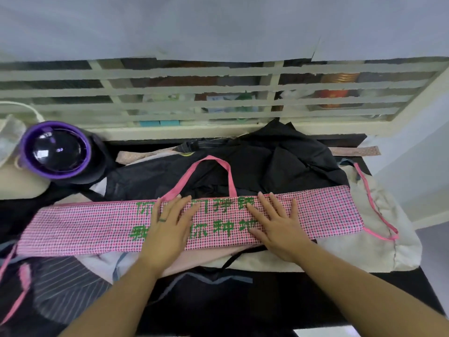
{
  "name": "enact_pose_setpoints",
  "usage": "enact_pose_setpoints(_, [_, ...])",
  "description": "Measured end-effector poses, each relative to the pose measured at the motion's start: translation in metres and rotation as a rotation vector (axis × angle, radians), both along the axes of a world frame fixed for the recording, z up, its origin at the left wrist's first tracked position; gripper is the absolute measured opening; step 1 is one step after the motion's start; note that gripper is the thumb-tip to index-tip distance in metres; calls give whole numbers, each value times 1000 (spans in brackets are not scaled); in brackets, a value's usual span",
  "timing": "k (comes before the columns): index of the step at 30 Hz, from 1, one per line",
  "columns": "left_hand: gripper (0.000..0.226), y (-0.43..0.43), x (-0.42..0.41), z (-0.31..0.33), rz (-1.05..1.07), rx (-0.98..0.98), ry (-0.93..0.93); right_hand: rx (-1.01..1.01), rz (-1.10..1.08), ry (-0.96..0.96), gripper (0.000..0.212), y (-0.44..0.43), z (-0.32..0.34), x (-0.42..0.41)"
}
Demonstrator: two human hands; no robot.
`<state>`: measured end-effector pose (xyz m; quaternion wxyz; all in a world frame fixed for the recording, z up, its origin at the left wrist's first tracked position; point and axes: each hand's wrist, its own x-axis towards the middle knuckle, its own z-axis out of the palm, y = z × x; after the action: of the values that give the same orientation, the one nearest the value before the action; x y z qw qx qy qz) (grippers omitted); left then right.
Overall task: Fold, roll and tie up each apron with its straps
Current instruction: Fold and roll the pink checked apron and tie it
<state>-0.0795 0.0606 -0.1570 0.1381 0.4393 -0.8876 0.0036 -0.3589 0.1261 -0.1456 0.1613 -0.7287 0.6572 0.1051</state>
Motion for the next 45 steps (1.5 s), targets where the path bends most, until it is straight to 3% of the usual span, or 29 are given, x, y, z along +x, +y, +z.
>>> enact_pose_setpoints(5, [58,4,71,-3,-102,228,-182,12,-29,-10,81,-1,2,0])
enact_pose_setpoints(7, [66,5,87,-4,-95,287,-243,-123,0,44,84,-1,4,7])
enact_pose_setpoints(11, [69,1,88,4,-78,356,-230,-316,271,14,77,-5,11,52])
enact_pose_setpoints(15, [70,-4,81,9,-58,388,-283,-345,424,-43,73,-14,5,99])
enact_pose_setpoints(19, [63,-10,88,10,-164,268,-312,-329,350,-34,83,-20,-8,111])
enact_pose_setpoints(22, [85,-15,105,7,-155,155,-284,-396,288,-110,76,-18,-12,106])
enact_pose_setpoints(26, [48,-15,129,6,-118,-79,-196,-499,262,-239,51,-16,-8,93])
enact_pose_setpoints(29, [40,-19,147,10,-34,-48,-134,-382,211,-246,36,-19,0,86])
enact_pose_setpoints(32, [41,-26,162,19,42,188,-138,-157,140,-193,3,-39,26,91])
enact_pose_setpoints(35, [10,-39,174,33,108,473,-112,108,74,-91,26,-67,53,96])
enact_pose_setpoints(39, [38,-63,189,53,188,685,-195,267,-15,-22,35,-94,57,96])
enact_pose_setpoints(42, [40,-70,209,54,276,702,-306,334,-58,15,32,-101,51,99])
enact_pose_setpoints(45, [37,-71,218,52,355,583,-389,373,-77,21,31,-103,49,101])
